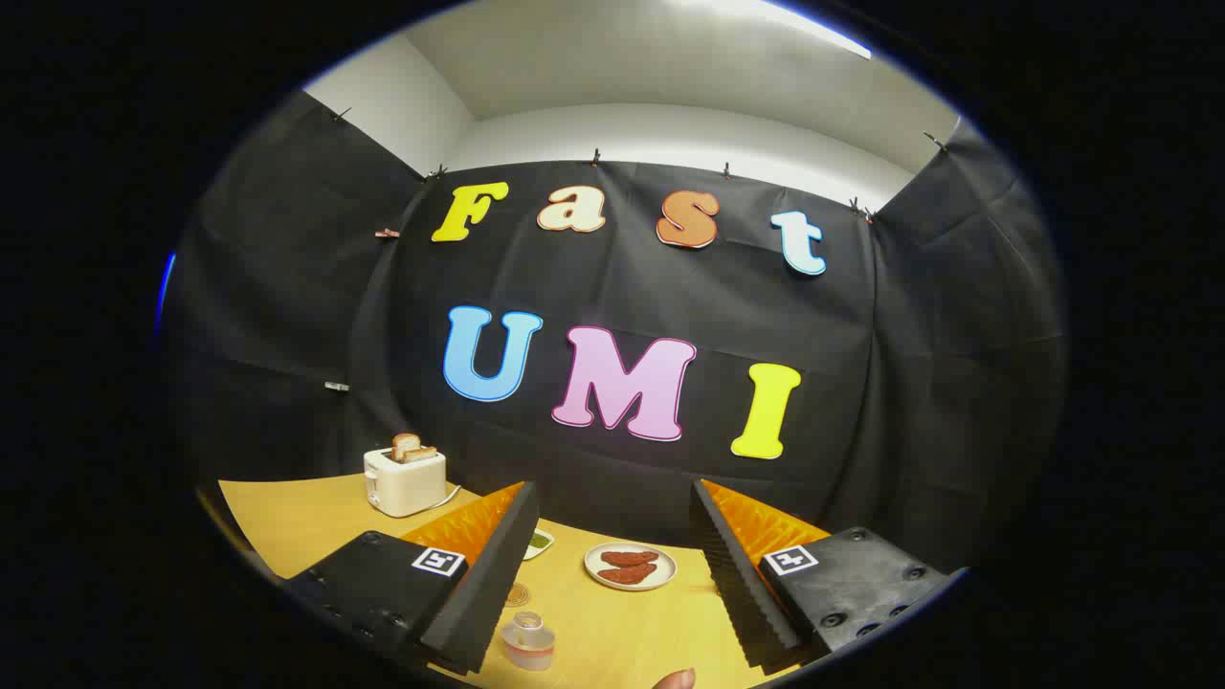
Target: Take the bottle from table, then pour the juice into the cup, finally place the bottle on the coaster
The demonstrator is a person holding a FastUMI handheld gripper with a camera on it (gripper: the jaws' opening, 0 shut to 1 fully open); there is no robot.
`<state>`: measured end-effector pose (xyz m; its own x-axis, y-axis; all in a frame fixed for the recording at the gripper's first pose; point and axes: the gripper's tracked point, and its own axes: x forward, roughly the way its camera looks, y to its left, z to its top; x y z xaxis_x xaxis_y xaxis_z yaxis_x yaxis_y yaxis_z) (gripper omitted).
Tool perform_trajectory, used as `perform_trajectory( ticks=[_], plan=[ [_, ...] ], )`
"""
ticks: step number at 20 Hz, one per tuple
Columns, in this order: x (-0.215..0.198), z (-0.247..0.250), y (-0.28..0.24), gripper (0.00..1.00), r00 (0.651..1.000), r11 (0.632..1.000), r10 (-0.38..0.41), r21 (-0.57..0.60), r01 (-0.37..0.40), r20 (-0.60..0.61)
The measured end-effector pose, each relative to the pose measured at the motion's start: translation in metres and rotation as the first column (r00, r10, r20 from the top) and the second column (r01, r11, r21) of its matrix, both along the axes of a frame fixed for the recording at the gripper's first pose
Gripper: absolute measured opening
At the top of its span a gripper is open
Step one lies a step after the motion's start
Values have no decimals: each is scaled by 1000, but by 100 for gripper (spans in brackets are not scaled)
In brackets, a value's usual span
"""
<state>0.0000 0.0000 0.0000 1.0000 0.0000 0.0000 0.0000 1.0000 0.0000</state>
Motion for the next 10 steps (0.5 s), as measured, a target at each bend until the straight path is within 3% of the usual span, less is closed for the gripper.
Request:
perform_trajectory(
  ticks=[10],
  plan=[
    [-3, -5, 23, 97, 998, 997, 67, 22, -68, 10]
  ],
)
